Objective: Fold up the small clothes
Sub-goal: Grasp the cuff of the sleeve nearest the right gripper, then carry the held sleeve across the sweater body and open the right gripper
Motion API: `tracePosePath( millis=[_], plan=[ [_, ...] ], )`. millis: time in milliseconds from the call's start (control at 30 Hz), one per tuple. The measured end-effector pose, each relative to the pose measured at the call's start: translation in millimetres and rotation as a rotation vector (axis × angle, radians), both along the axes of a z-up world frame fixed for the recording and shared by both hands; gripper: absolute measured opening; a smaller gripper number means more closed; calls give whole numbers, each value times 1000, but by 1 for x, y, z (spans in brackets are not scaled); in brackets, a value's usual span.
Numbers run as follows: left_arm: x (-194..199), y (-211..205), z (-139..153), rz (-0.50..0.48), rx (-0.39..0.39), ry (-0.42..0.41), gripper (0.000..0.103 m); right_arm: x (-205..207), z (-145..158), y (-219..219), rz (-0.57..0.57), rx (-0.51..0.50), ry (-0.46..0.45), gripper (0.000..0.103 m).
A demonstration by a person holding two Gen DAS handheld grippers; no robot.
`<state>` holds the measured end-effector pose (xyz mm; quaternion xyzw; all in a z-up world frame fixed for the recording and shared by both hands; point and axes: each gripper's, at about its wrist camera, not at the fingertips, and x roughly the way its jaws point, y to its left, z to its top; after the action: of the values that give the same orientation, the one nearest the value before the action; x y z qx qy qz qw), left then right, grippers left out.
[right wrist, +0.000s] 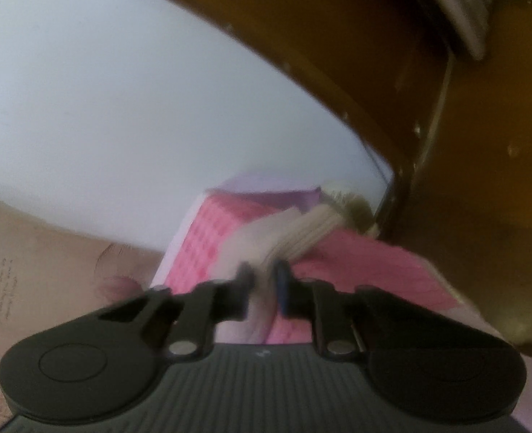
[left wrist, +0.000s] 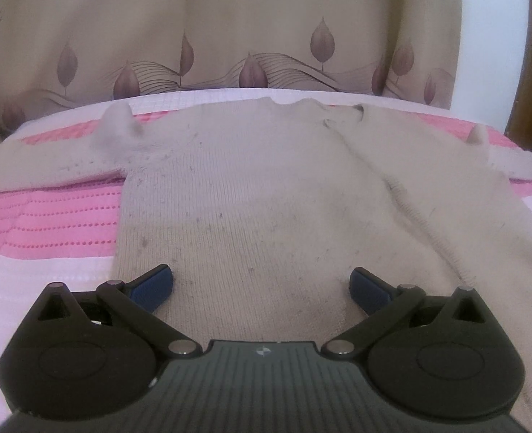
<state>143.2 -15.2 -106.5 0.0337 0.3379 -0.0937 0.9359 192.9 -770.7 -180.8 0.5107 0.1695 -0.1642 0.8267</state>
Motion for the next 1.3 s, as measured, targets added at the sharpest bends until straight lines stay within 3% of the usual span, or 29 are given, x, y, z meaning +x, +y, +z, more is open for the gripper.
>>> tracePosePath(
  millis=[167, 367, 500, 533, 567, 600, 633, 733, 800, 867, 933, 1000, 1100, 1300],
  plan=[
    [0, 2, 1, 4, -21, -1, 103, -13, 6, 6, -46, -39, -21, 10],
    [0, 2, 1, 5, -28, -2, 103, -37, 14, 6, -114, -16, -77, 8],
    [0, 3, 1, 7, -35, -3, 103, -42, 16, 1, -140, -19, -16, 15],
    [0, 3, 1, 7, -34, -2, 103, -42, 11, -4, -139, 33, -35, 34],
    [0, 3, 1, 6, -31, -2, 103, -41, 8, -8, -135, 64, -42, 72],
    [0, 2, 1, 6, -26, -1, 103, -39, 8, -9, -139, 56, -28, 88],
    [1, 1, 1, 6, -21, 0, 103, -36, 9, -9, -143, 37, -13, 96],
    [1, 1, 1, 6, -12, 2, 103, -23, 2, -12, -99, 94, -46, 93],
    [1, 0, 0, 7, -6, 2, 103, -10, -2, -11, -92, 88, 9, 72],
    [1, -1, 0, 8, -1, 3, 103, -2, -4, -8, -87, 68, 28, 38],
    [1, -1, 0, 8, 3, 4, 103, 0, 2, -8, -106, 28, 12, 13],
    [2, -1, 0, 10, 2, 4, 103, 0, 9, -5, -135, -24, 14, 11],
    [2, 0, 0, 12, -7, 2, 103, -15, 24, 3, -139, -66, -90, 10],
    [0, 4, 1, 19, -33, -3, 103, -34, 59, 40, -68, -101, -160, 10]
  ],
)
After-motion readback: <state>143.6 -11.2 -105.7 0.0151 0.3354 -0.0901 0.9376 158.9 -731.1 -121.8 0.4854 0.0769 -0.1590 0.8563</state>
